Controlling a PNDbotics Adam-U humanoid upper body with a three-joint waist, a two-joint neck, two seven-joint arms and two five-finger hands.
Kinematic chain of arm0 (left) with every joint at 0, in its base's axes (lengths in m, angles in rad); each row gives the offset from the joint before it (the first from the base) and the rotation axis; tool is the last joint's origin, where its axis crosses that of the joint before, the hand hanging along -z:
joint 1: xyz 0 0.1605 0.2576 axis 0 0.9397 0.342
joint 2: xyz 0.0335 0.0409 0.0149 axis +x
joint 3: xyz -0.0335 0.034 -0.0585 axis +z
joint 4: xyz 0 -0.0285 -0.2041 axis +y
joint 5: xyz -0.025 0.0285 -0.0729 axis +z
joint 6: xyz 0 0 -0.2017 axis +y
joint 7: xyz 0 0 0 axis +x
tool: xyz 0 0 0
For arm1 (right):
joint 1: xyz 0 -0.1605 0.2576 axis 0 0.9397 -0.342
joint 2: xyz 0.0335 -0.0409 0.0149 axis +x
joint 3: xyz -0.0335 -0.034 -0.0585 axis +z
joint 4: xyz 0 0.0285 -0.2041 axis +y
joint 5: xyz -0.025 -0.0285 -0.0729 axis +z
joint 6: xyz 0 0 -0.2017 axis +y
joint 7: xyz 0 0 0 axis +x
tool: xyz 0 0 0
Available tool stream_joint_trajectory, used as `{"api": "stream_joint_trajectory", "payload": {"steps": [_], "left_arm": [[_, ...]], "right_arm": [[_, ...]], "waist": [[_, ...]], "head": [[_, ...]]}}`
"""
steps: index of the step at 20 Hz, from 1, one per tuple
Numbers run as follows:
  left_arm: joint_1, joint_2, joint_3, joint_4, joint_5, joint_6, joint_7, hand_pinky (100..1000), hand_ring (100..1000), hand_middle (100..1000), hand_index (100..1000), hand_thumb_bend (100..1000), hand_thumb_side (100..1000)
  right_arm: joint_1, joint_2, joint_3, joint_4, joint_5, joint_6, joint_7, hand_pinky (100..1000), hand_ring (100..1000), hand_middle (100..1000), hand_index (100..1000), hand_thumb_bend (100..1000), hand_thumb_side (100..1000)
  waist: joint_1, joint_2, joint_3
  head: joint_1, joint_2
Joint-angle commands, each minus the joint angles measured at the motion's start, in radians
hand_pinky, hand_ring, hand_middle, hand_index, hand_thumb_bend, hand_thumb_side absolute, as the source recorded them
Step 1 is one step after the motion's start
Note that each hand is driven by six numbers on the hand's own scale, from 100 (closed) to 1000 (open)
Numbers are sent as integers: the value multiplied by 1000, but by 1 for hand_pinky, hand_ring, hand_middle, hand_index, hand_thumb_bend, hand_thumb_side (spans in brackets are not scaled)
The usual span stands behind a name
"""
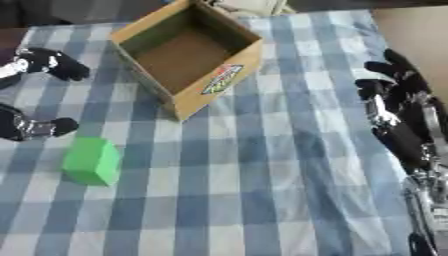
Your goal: Pick up objects on the table and place them in the box.
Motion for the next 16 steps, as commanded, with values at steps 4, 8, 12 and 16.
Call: {"api": "stream_joint_trajectory", "payload": {"steps": [4, 8, 12, 16], "left_arm": [[-19, 46, -20, 17, -24, -2, -60, 813, 803, 771, 891, 487, 480], [-18, 46, -37, 35, -37, -1, -87, 812, 802, 768, 892, 507, 492], [-15, 41, -47, 64, -67, 9, -90, 812, 770, 768, 897, 522, 497], [-11, 31, -54, 99, -95, 11, -87, 812, 768, 768, 897, 540, 478]], "right_arm": [[-4, -23, 0, -8, 1, -2, 3, 766, 761, 819, 973, 119, 488], [-5, -23, 1, -8, 1, -2, 4, 766, 761, 819, 973, 118, 490], [-4, -24, 1, -8, 1, -2, 5, 766, 761, 819, 973, 118, 491], [-5, -24, 2, -8, 0, -2, 6, 766, 761, 819, 973, 117, 493]], "waist": [[1, -18, -1], [2, -18, -2], [2, -18, -2], [2, -18, -2]], "head": [[-7, -18], [-9, -21], [-13, -25], [-19, -30]]}}
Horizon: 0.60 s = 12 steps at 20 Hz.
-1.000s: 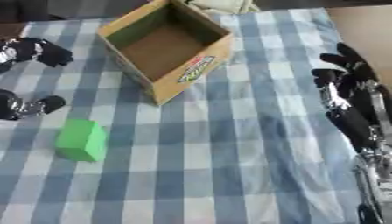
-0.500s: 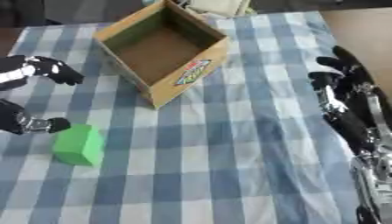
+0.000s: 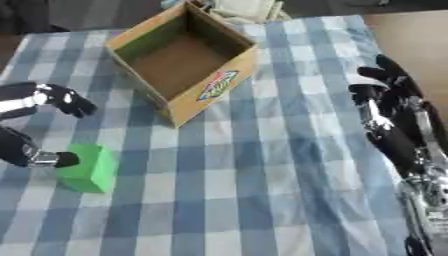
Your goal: Pick up objects on the table and place them in the box.
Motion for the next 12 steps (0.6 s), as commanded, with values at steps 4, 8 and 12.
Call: {"api": "stream_joint_trajectory", "payload": {"steps": [4, 8, 12], "left_arm": [[-5, 15, -2, 31, -42, -12, -5, 812, 768, 767, 897, 554, 435], [-5, 9, -7, 39, -56, -24, -19, 812, 768, 767, 897, 543, 399], [-5, 2, -14, 42, -65, -34, -32, 813, 769, 767, 896, 542, 388]], "right_arm": [[-5, -23, 2, -8, 0, -1, 4, 766, 761, 819, 973, 115, 495], [-6, -23, 2, -8, 1, -1, 4, 766, 761, 819, 973, 115, 495], [-6, -22, 1, -8, 0, -1, 3, 766, 761, 819, 973, 115, 495]], "waist": [[-1, -18, -1], [-2, -17, -1], [-2, -17, -3]], "head": [[-7, -16], [-7, -18], [-7, -21]]}}
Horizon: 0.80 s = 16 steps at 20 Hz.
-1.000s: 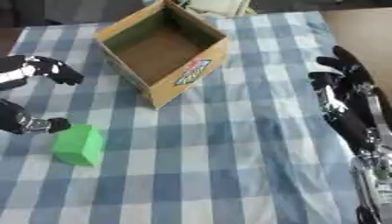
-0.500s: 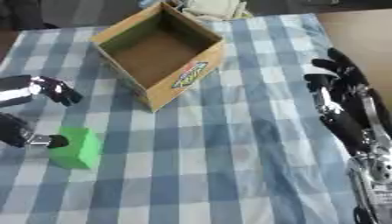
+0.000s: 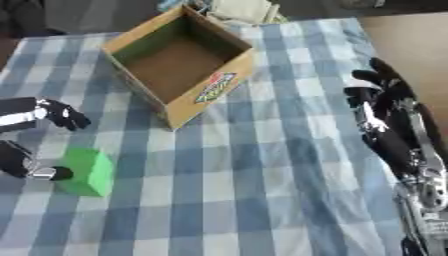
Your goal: Pick up objects on the table and place them in the box.
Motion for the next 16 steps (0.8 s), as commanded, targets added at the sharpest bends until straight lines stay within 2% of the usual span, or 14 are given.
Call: {"api": "stream_joint_trajectory", "payload": {"steps": [1, 16], "left_arm": [[-11, 13, 2, -3, -8, -9, -13, 813, 769, 765, 896, 544, 389], [-13, 4, -13, 7, -31, -31, -73, 813, 768, 763, 894, 568, 374]], "right_arm": [[-6, -22, -4, -11, 1, -2, 2, 766, 761, 819, 973, 115, 495], [-4, -20, -4, -10, 1, -1, 1, 766, 762, 819, 974, 114, 497]], "waist": [[0, -17, -2], [0, -15, -1]], "head": [[-2, -15], [1, -11]]}}
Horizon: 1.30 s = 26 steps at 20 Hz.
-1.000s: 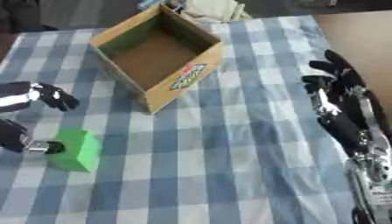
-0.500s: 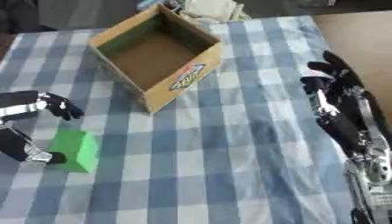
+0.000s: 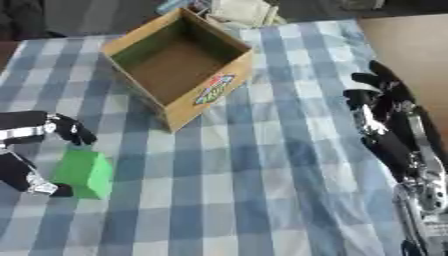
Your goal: Pick up objects on the table and place them in the box.
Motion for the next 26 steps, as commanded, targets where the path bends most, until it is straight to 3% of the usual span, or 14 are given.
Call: {"api": "stream_joint_trajectory", "payload": {"steps": [1, 20, 26], "left_arm": [[-12, 15, 5, -3, -8, -4, -8, 813, 767, 763, 894, 570, 373], [-25, -18, -13, 57, -113, -32, 8, 783, 743, 724, 869, 606, 333], [-27, -25, -11, 76, -144, -45, 56, 716, 664, 629, 801, 576, 252]], "right_arm": [[-3, -20, -4, -12, 1, -1, 1, 766, 762, 819, 974, 113, 498], [-2, -18, -4, -10, 0, -1, 3, 765, 762, 818, 974, 109, 501], [-2, -18, -3, -9, -1, -1, 4, 766, 762, 818, 974, 107, 503]], "waist": [[-1, -15, 1], [-3, -14, -1], [-3, -14, -1]], "head": [[0, -4], [-2, -1], [-4, -1]]}}
